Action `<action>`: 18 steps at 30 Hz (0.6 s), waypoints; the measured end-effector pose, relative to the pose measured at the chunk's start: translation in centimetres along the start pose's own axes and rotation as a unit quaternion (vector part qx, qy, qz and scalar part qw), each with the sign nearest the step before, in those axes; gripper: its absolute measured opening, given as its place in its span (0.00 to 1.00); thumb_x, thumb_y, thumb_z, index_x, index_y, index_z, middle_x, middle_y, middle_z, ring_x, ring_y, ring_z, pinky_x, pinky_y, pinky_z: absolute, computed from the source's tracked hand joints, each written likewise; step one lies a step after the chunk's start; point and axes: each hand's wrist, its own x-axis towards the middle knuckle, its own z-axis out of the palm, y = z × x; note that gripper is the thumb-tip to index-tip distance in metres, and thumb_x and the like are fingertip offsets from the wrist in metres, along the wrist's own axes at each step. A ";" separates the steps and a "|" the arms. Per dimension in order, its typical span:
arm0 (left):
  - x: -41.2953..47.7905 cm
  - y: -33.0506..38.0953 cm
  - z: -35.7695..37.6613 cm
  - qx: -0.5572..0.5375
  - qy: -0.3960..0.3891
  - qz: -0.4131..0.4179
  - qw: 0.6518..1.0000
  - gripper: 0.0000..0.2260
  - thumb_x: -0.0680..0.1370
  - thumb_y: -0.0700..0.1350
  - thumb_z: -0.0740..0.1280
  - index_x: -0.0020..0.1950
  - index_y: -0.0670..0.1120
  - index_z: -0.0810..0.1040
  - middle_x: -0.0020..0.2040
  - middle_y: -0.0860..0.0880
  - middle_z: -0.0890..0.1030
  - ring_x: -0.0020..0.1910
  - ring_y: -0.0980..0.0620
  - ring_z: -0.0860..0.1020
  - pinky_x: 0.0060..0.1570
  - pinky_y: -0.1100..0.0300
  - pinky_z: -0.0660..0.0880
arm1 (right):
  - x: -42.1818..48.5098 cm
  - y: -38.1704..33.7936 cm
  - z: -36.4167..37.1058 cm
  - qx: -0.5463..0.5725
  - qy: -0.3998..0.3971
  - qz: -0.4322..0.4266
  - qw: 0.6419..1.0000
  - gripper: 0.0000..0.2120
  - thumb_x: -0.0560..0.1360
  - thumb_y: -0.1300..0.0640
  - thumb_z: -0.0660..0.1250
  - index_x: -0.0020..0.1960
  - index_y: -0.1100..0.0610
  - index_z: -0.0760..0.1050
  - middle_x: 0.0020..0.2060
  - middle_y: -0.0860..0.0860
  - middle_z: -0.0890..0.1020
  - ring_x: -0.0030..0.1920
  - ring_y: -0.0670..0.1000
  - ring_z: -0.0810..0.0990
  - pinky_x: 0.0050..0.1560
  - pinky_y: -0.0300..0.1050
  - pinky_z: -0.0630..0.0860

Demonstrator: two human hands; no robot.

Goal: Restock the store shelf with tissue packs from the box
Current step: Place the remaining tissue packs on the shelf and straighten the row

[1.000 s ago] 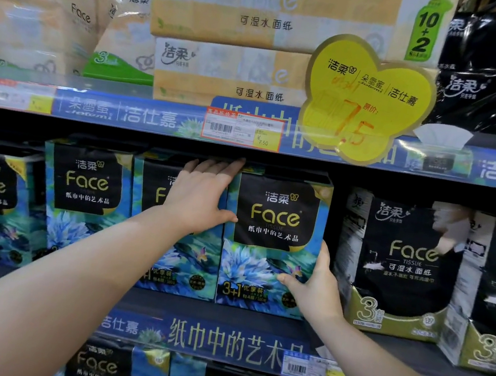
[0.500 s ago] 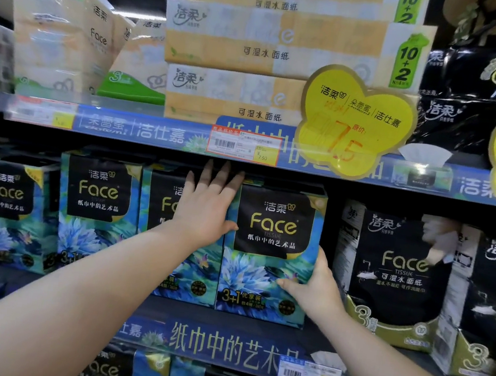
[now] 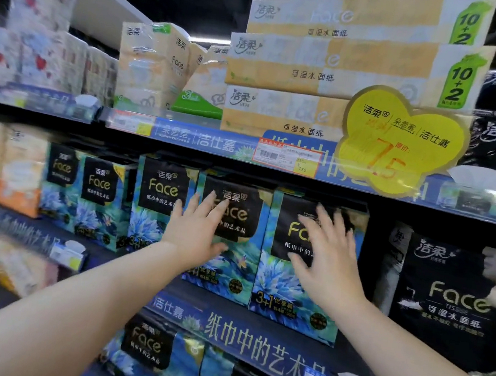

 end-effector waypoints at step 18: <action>2.9 -18.0 -0.8 0.011 0.018 0.021 1.000 0.36 0.77 0.61 0.61 0.78 0.52 0.46 0.79 0.49 0.51 0.77 0.45 0.48 0.73 0.42 0.44 | 9.3 -16.2 8.8 -0.048 -0.083 -0.080 0.992 0.24 0.79 0.48 0.59 0.74 0.47 0.59 0.77 0.47 0.56 0.78 0.54 0.47 0.74 0.59 0.39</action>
